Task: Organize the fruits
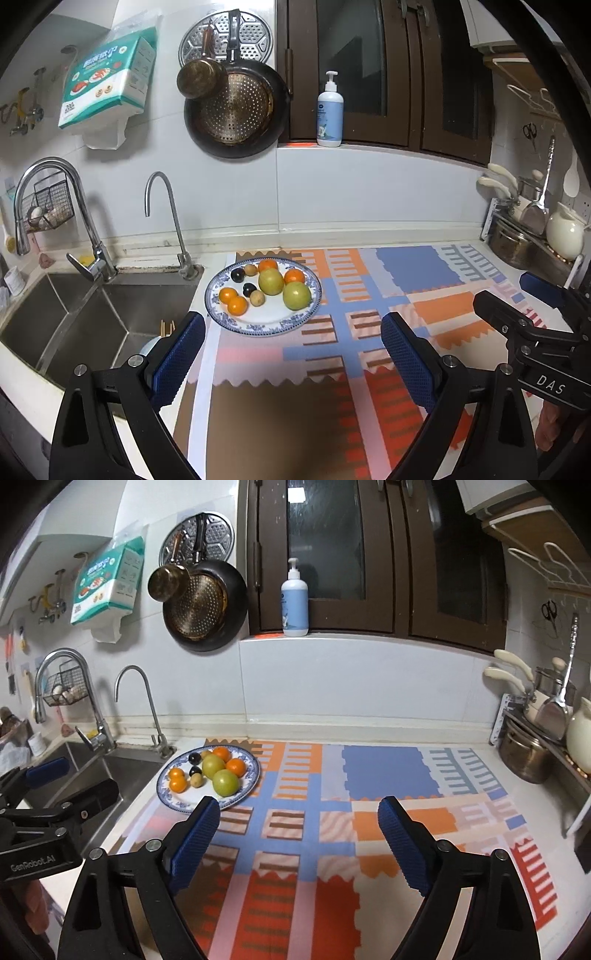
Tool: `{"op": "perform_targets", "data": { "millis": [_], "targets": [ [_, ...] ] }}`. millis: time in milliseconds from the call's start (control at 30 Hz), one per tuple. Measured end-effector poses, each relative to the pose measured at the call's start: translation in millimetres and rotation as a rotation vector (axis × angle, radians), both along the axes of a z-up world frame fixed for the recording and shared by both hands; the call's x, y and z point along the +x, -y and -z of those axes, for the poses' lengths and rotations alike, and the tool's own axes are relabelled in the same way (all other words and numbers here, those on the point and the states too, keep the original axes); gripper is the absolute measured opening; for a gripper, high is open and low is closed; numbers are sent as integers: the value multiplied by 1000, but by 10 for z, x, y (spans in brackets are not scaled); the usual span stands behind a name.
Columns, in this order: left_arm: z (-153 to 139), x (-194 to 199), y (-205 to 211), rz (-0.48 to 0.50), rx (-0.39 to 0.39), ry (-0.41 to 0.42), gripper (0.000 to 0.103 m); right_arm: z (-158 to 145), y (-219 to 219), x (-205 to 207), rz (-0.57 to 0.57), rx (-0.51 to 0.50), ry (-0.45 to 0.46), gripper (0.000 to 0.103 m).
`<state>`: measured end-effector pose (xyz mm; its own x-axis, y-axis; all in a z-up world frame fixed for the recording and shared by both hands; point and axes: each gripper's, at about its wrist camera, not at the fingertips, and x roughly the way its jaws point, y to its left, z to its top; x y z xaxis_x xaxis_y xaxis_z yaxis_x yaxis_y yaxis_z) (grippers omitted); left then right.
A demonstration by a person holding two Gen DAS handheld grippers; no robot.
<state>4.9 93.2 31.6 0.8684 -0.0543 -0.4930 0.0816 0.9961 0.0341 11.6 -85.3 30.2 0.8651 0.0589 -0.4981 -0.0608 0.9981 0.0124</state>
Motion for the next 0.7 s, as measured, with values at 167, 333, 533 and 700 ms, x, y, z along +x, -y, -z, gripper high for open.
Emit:
{"op": "perform_targets", "data": {
  "millis": [167, 333, 533, 700],
  "targets": [
    [-38, -226, 47, -6, 12, 19, 97, -44, 48, -231, 1, 12, 10, 89],
    [-66, -397, 70, -11, 19, 34, 97, -77, 70, -415, 1, 20, 15, 89],
    [-111, -539, 97, -11, 24, 49, 97, -119, 89, -572, 1, 16, 26, 89],
    [-143, -620, 99, -14, 26, 61, 100, -148, 107, -664, 1, 15, 33, 89]
  ]
}}
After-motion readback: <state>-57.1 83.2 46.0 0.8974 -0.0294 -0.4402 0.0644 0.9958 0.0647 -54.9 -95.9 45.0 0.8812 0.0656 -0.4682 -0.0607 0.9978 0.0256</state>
